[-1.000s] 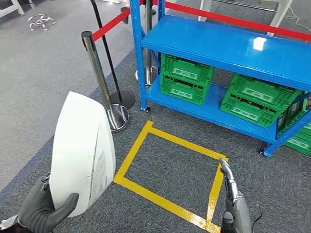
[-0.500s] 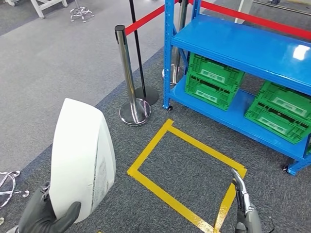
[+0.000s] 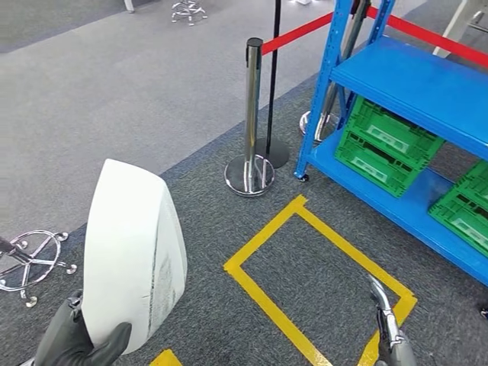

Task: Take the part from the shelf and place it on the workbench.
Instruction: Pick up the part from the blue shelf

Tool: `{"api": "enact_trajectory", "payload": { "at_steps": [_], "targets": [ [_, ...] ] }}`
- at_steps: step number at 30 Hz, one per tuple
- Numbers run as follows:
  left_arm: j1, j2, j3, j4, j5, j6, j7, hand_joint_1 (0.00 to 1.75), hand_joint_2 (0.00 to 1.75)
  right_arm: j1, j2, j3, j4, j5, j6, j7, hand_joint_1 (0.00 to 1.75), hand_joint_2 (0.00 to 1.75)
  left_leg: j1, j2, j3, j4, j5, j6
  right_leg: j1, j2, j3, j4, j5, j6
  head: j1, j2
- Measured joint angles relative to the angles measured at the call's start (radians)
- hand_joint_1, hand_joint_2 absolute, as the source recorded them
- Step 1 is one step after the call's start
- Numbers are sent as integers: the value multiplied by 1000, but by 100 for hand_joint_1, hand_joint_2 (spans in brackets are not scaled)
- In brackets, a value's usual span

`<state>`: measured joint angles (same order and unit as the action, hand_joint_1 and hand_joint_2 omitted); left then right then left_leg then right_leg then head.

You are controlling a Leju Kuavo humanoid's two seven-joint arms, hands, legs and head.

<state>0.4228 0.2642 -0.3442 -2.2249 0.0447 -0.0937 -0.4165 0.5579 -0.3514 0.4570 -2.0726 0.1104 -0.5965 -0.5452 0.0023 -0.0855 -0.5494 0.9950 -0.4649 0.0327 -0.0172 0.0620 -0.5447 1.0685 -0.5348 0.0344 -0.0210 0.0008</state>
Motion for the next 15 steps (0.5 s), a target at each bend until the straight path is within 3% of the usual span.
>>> {"api": "enact_trajectory", "payload": {
  "at_steps": [2, 4, 6, 8, 10, 11, 12, 13, 15],
  "targets": [
    [-6, -1, -4, 5, 8, -8, 2, 175, 175, 5, -7, 5, -2, -3, -7, 3, 0, 0, 2, -26, -10, 4, 2, -14, -1, 38, 30, -66, 14, -9, -1, 0],
    [-9, -2, -8, 9, 15, -16, 4, 175, 175, 6, -14, 10, -4, -3, -14, 8, 0, 0, 6, -48, -20, 4, 9, -30, 1, 19, 37, -73, 17, -19, -1, 0],
    [-11, -3, -11, 11, 19, -22, 7, 175, 175, 6, -18, 15, -6, -3, -19, 12, 0, 0, 6, -15, -34, 28, -6, -41, -2, -11, 44, -85, 25, -31, -5, 0],
    [-16, -4, -13, 14, 20, -23, 9, 175, 175, 8, -20, 18, -7, -3, -21, 14, 0, 0, 6, 49, -81, 131, -67, -51, -4, -45, 47, -93, 29, -38, -12, 0],
    [-19, -5, -15, 18, 20, -24, 11, 175, 175, 9, -20, 21, -7, -3, -22, 16, 0, 0, 13, 71, -140, 262, -125, -62, -4, -78, 43, -93, 27, -39, -15, 0],
    [-20, -5, -15, 20, 20, -25, 12, 175, 175, 9, -21, 23, -7, -3, -23, 17, 0, 0, 17, 74, -150, 289, -128, -66, -5, -95, 41, -93, 25, -37, -15, 0],
    [-20, -5, -16, 23, 22, -27, 12, 175, 175, 9, -22, 25, -7, -3, -26, 19, 0, 0, 22, 77, -140, 278, -115, -71, -7, -110, 41, -93, 22, -34, -15, 0],
    [-20, -5, -16, 25, 24, -31, 14, 175, 175, 9, -23, 28, -7, -4, -30, 22, 0, 0, 27, 86, -110, 227, -87, -76, -10, -125, 43, -92, 19, -29, -15, 0],
    [-23, -6, -18, 28, 31, -39, 17, 175, 175, 10, -28, 33, -8, -8, -42, 28, 0, 0, 35, 133, -29, 88, -36, -84, -10, -149, 52, -88, 8, -13, -17, 0]
  ]
}}
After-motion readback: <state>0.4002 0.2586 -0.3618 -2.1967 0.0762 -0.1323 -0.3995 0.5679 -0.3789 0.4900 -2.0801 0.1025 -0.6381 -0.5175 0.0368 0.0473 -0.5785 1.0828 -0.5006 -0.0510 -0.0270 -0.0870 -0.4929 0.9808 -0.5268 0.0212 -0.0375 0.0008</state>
